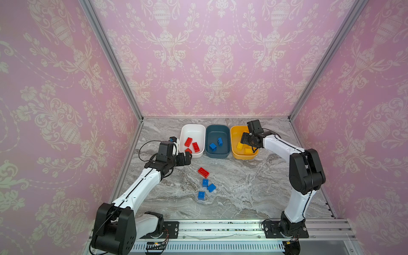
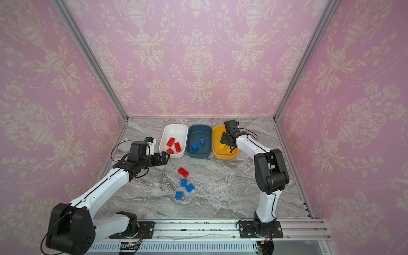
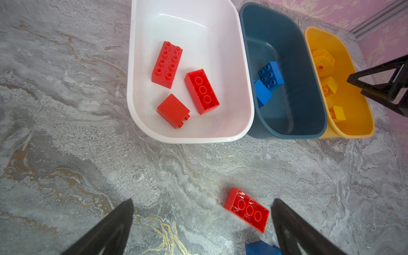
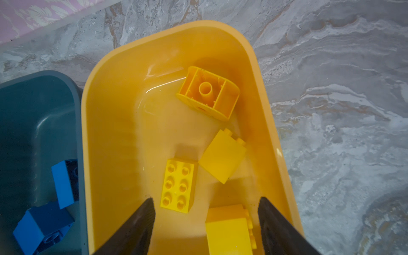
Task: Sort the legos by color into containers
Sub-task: 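Lift the yellow brick over the yellow tub and open the right gripper, then lower the left gripper onto the red 2x4 brick while the right gripper withdraws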
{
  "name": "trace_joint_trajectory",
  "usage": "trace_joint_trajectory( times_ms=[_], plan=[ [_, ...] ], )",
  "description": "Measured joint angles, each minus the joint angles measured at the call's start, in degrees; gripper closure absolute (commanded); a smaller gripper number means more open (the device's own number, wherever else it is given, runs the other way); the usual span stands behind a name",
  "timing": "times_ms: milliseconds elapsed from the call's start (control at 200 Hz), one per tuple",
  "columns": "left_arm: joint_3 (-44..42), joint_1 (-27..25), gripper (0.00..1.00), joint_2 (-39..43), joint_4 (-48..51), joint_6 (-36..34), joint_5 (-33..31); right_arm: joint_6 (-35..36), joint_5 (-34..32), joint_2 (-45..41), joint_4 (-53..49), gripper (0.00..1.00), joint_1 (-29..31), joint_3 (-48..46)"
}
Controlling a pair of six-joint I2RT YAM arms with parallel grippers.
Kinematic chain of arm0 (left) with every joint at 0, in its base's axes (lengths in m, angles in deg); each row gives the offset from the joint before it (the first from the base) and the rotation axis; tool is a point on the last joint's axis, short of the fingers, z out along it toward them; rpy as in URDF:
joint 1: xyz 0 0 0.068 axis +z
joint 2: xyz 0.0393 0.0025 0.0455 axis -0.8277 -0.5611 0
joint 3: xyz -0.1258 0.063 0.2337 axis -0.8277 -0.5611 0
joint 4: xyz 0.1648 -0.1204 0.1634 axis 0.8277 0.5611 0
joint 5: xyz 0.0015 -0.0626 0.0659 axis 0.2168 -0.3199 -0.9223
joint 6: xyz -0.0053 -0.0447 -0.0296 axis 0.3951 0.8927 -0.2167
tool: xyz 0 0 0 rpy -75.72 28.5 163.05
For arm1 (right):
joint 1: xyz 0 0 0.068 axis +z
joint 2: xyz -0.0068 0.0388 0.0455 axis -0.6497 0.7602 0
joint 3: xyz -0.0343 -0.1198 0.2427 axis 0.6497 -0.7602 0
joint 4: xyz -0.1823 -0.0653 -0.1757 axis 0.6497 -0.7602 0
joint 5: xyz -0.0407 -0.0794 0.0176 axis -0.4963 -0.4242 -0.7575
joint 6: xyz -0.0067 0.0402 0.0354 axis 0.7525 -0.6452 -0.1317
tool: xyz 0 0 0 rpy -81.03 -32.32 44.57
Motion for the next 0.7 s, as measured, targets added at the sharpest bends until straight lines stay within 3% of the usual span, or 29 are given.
trace_joint_trajectory(
  times_ms=[430,701],
  plan=[
    [5.9,-5.1,0.01,-3.6,6.8,-4.7,-1.3,0.0,4.1,-12.0,-0.6,0.05,0.9,-8.3],
    [8.8,-8.3,0.01,-6.0,11.3,-7.7,-1.4,0.0,8.5,-20.5,-2.1,0.03,3.0,-16.6]
  ],
)
